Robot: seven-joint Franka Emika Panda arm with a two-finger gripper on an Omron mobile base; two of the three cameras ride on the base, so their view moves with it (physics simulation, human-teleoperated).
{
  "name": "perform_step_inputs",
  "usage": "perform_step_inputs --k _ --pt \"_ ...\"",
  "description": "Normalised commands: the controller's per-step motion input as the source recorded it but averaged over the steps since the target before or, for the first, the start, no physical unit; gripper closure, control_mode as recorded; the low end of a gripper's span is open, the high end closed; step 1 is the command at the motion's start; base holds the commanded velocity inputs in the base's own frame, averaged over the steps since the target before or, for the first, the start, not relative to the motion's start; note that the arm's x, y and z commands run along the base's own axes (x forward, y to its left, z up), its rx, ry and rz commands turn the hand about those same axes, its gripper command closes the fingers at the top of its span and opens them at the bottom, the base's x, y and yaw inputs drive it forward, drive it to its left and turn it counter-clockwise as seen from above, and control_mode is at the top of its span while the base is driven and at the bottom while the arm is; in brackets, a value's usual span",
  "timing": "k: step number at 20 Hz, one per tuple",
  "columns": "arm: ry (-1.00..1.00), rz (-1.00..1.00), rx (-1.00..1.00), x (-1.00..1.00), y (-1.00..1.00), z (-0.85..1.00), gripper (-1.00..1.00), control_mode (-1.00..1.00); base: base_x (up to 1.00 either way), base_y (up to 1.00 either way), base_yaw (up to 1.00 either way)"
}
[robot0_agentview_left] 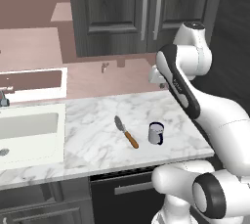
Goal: Pick the mug from the counter and place it inside the microwave. Then close the microwave.
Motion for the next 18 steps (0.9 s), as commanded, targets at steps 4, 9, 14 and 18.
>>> perform_step_inputs --k 4,9,14,18 --pt "0.00 0.00 0.00 -0.14 0.01 -0.16 -1.00 -1.00 0.00 0.00 0.00" --pt "0.01 0.00 -0.01 -0.28 0.00 -0.51 -1.00 -1.00 0.00 0.00 0.00" --pt "0.03 0.00 0.00 -0.29 0.00 -0.63 -1.00 -1.00 0.00 0.00 0.00" --pt "0.05 0.00 0.00 -0.30 0.00 -0.58 -1.00 -1.00 0.00 0.00 0.00"
